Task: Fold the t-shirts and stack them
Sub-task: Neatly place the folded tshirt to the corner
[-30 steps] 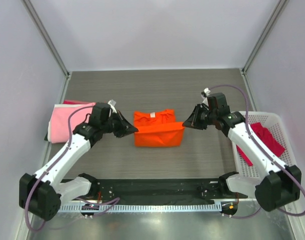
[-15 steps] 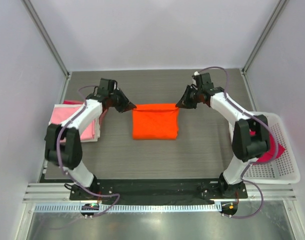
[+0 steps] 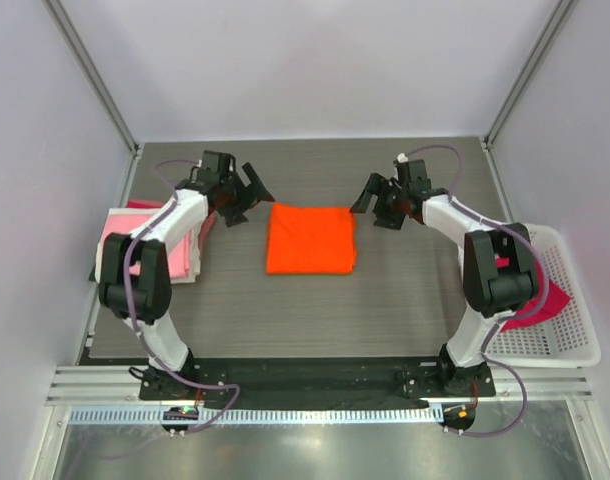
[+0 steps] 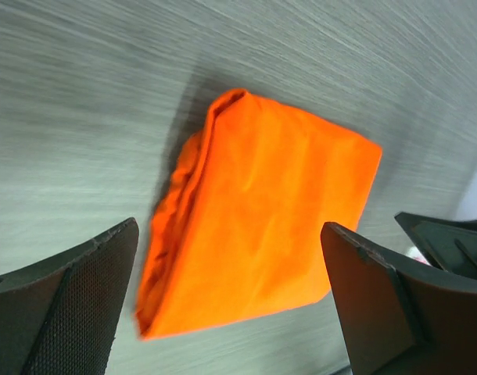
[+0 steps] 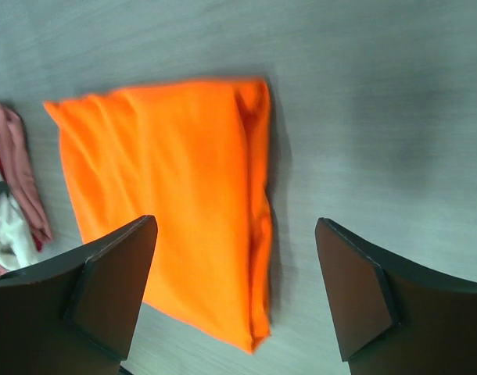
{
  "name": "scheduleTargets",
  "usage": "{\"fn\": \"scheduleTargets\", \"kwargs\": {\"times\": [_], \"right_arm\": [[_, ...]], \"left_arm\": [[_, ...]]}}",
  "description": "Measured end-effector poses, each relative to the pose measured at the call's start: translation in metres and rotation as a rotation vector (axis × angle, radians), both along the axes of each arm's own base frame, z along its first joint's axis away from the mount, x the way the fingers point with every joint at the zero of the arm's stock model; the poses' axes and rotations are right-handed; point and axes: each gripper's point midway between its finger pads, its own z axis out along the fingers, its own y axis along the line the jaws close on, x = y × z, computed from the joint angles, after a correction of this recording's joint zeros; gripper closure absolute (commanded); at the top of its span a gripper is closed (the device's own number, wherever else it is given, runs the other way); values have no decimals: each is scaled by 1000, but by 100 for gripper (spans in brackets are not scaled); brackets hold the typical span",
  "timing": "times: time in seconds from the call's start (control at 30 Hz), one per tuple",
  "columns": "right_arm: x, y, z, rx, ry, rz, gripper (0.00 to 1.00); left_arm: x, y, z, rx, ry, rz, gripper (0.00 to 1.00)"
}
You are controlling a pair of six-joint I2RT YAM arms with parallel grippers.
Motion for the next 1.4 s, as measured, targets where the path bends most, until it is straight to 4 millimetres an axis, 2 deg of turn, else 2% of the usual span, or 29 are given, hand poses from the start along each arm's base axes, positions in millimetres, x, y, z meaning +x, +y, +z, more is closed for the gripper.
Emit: {"fn": "scheduleTargets", "kwargs": {"times": [0.13, 0.2, 0.23, 0.3, 0.33, 0.53, 0.6, 0.7, 0.83, 0.93, 1.03, 1.07, 1.13, 1.17, 1.23, 1.37, 1.4], "right_arm": [[-32, -4, -10, -17, -19, 9, 12], [-42, -5, -20, -26, -14, 16, 14], [-44, -5, -24, -26, -15, 20, 20], [-47, -3, -30, -15, -24, 30, 28], [-48, -2, -33, -5, -27, 35, 29], [-46, 6, -48, 36, -55, 42, 30], [-47, 7, -50, 49, -59, 41, 30], [-46, 8, -49, 59, -76, 38, 30], [-46, 9, -50, 72, -93, 38, 29], [-45, 9, -49, 74, -99, 38, 29], [-45, 9, -49, 74, -100, 37, 30], [-45, 9, -49, 73, -100, 37, 30], [-43, 10, -50, 74, -97, 38, 30], [-41, 11, -50, 76, -98, 40, 30], [-38, 12, -50, 79, -101, 42, 30], [-35, 15, -50, 89, -106, 53, 33], [-34, 16, -50, 92, -107, 56, 42]], "left_arm": [[-17, 27, 33, 182, -102, 3, 2], [-21, 42, 40, 298, -131, 21, 7], [-24, 50, 38, 363, -132, 30, 11], [-28, 60, 28, 482, -109, 27, 22], [-30, 65, 19, 552, -86, 21, 25], [-27, 91, -36, 903, 66, -26, 32], [-26, 101, -47, 991, 113, -32, 37], [-21, 117, -58, 1112, 167, -29, 40], [-20, 135, -71, 1203, 227, -22, 40], [-21, 152, -70, 1255, 257, 1, 42], [-24, 170, -72, 1274, 292, 37, 56], [-26, 174, -74, 1276, 304, 44, 67], [-31, 183, -78, 1279, 327, 51, 76], [-32, 185, -79, 1277, 332, 56, 88], [-32, 186, -80, 1275, 334, 57, 100], [-33, 180, -80, 1276, 327, 34, 100], [-33, 178, -79, 1275, 325, 28, 100]]}}
